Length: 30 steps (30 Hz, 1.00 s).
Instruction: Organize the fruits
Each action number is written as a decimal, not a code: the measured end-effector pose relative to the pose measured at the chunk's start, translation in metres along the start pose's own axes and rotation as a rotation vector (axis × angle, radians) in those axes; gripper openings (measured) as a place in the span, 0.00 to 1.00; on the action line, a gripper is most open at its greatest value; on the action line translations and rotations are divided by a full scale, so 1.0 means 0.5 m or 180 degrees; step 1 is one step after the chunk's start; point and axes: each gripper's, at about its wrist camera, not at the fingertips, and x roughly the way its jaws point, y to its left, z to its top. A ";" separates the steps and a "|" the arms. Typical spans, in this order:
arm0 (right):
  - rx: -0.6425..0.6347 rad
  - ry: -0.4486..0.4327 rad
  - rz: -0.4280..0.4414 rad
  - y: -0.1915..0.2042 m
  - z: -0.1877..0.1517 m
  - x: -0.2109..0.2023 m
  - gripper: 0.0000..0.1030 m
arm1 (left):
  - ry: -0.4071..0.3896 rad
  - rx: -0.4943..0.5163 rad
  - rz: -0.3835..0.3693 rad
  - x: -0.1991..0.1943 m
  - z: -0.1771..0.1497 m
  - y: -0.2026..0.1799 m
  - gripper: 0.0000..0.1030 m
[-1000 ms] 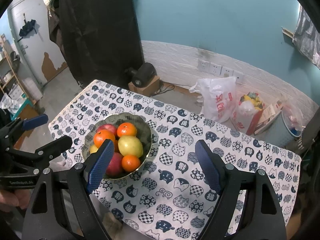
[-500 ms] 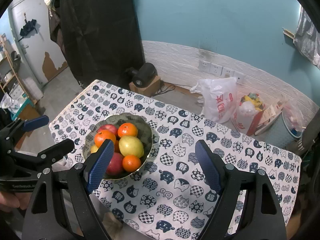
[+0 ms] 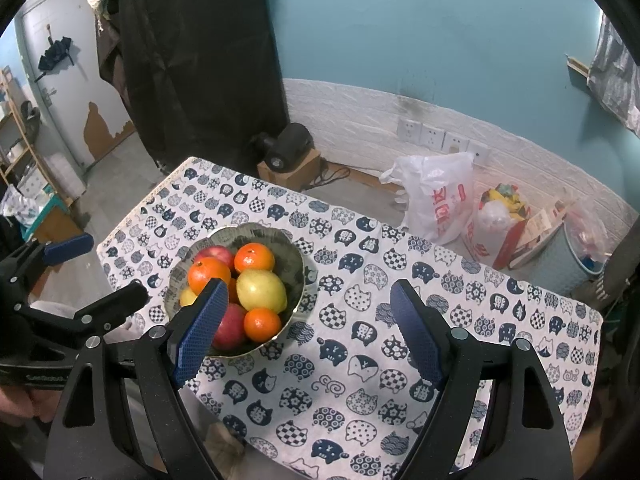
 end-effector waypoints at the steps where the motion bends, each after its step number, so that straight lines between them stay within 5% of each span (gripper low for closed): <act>1: 0.0000 0.0000 -0.0003 0.000 0.000 0.000 0.80 | 0.0004 0.0000 -0.0001 0.000 0.000 0.000 0.99; 30: -0.0004 0.0000 -0.0015 0.001 -0.004 0.000 0.80 | 0.0057 0.0026 -0.0090 0.003 -0.005 -0.008 0.99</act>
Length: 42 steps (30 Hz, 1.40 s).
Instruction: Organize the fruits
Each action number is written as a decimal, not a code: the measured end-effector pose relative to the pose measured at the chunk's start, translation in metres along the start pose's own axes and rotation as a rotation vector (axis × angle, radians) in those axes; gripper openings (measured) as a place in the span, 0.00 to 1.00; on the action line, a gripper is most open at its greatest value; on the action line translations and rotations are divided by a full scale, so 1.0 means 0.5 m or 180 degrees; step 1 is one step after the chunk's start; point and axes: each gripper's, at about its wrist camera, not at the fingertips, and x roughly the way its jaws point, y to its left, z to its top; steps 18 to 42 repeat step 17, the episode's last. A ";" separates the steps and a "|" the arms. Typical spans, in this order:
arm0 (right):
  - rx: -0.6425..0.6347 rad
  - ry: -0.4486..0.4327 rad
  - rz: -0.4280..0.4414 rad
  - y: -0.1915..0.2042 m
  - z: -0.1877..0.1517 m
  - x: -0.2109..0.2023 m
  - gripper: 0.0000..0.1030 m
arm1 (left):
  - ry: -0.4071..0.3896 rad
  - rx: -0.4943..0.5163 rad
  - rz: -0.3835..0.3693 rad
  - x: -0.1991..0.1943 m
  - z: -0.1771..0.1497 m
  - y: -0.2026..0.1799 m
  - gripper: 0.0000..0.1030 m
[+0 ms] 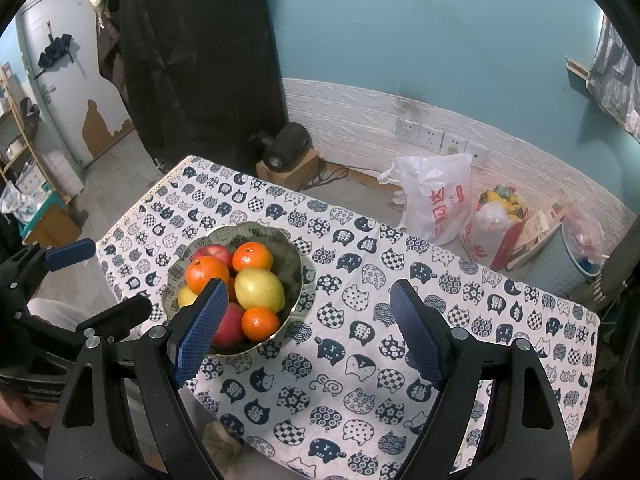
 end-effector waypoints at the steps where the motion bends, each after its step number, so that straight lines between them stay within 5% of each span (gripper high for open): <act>1: 0.0001 0.0003 0.0002 0.000 -0.001 0.000 0.80 | 0.0001 -0.0004 0.0000 0.000 0.000 0.000 0.99; 42: -0.0002 0.0003 -0.0002 0.001 0.002 0.000 0.80 | 0.0014 -0.0002 -0.0007 0.000 -0.001 0.001 0.99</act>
